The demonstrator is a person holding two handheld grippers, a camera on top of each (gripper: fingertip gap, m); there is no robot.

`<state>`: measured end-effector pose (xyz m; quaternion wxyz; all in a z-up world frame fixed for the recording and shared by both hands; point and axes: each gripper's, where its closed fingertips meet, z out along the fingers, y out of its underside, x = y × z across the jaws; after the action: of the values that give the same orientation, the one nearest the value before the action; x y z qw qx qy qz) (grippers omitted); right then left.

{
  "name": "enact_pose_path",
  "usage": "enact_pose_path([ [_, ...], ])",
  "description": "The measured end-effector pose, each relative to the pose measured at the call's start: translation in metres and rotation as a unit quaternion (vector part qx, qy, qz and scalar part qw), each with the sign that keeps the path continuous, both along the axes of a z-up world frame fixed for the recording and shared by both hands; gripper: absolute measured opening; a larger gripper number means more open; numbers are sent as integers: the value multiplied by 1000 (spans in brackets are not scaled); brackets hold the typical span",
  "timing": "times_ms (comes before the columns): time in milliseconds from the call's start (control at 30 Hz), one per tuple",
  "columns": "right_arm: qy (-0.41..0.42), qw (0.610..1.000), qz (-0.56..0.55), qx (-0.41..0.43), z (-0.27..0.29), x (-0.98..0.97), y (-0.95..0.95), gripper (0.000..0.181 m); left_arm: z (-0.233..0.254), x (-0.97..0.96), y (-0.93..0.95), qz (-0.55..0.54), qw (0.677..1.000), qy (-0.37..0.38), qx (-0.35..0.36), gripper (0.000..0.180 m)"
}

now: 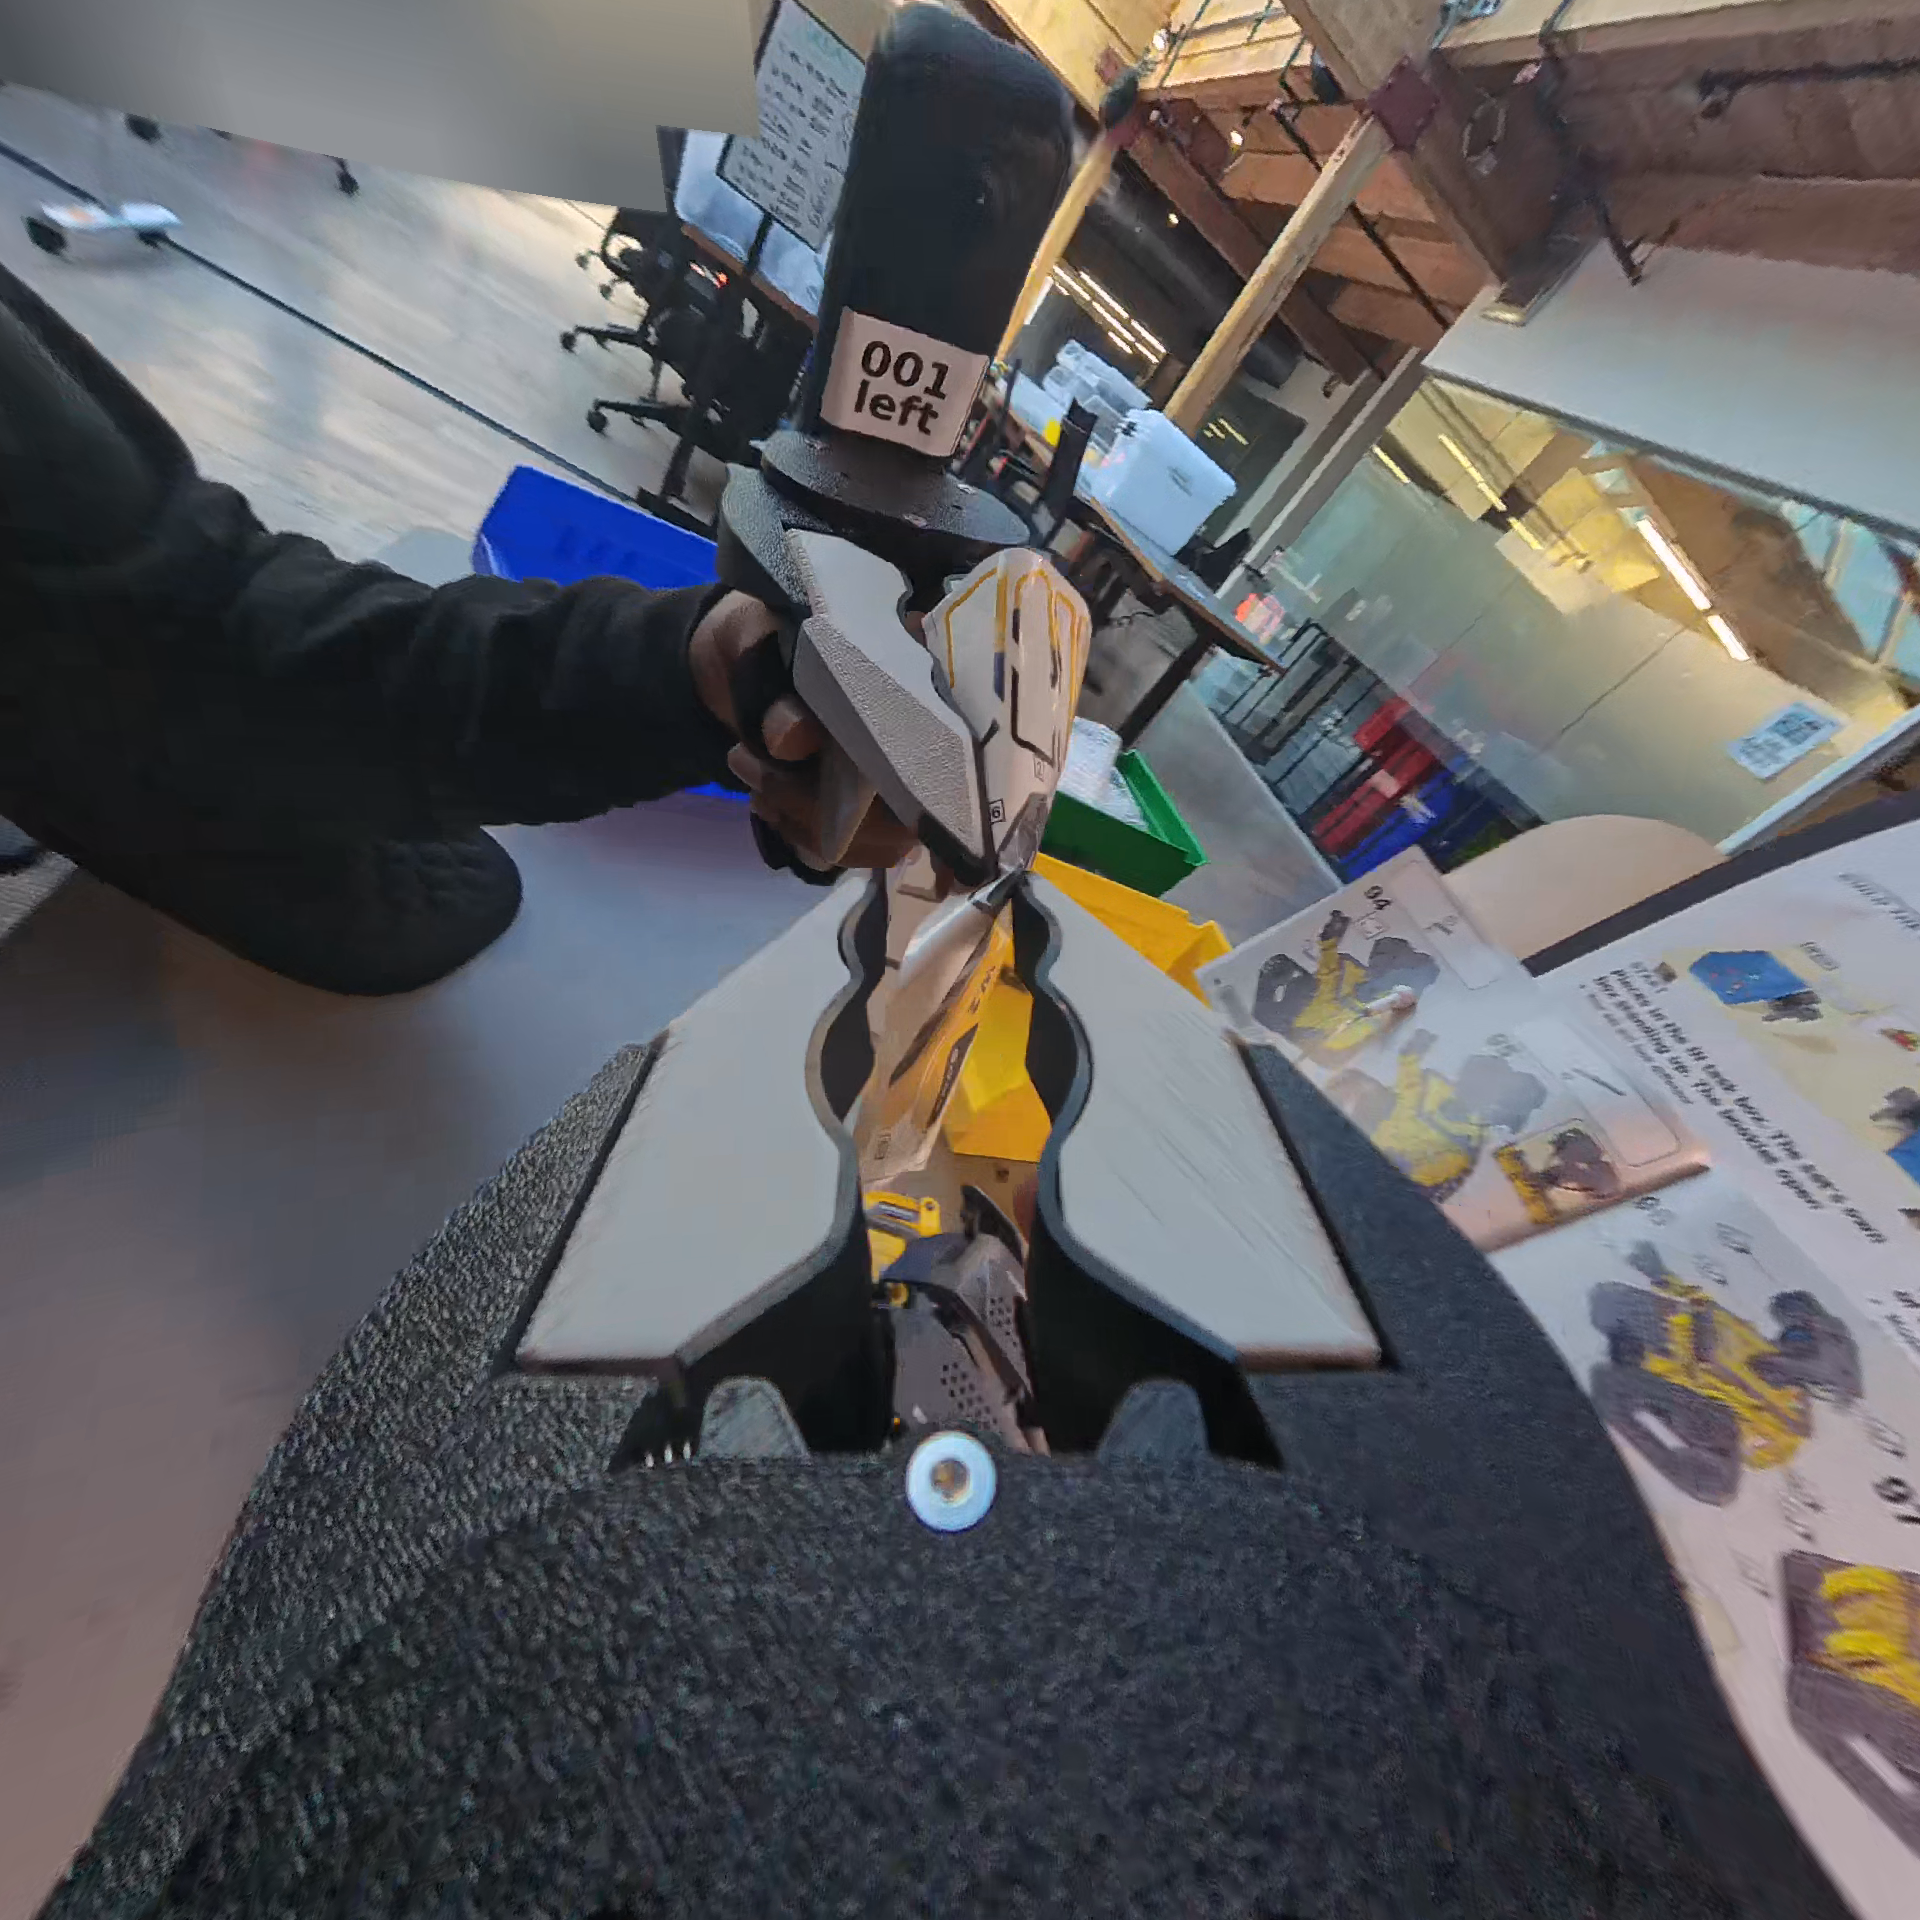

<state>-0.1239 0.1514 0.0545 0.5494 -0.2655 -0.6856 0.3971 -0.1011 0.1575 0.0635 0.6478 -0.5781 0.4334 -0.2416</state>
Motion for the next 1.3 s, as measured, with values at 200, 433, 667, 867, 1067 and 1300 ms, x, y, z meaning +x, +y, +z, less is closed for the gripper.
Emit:
enact_pose_path([
  [200, -43, 993, 50, -99, -6, 4, 2, 20, -13, -1, 3, 37, 996, 74, 26, 0],
  [433, -62, 989, 61, -122, -12, 4, 5, 14, -22, -3, 3, 51, 991, 120, 36, 0],
  [667, -68, 989, 64, -116, -17, 5, 7, 9, -27, -6, 3, 55, 988, 140, 36, 0],
  [867, -75, 988, 71, -117, -19, 8, 8, 5, -30, -5, 1, 48, 988, 145, 33, 0],
  [1067, -77, 986, 85, -123, -19, 11, 6, 1, -33, -4, -1, 39, 988, 149, 28, 0],
  [1300, -49, 987, 76, -133, -6, 14, 12, 0, -34, -15, 0, 33, 991, 128, -1, 0],
])
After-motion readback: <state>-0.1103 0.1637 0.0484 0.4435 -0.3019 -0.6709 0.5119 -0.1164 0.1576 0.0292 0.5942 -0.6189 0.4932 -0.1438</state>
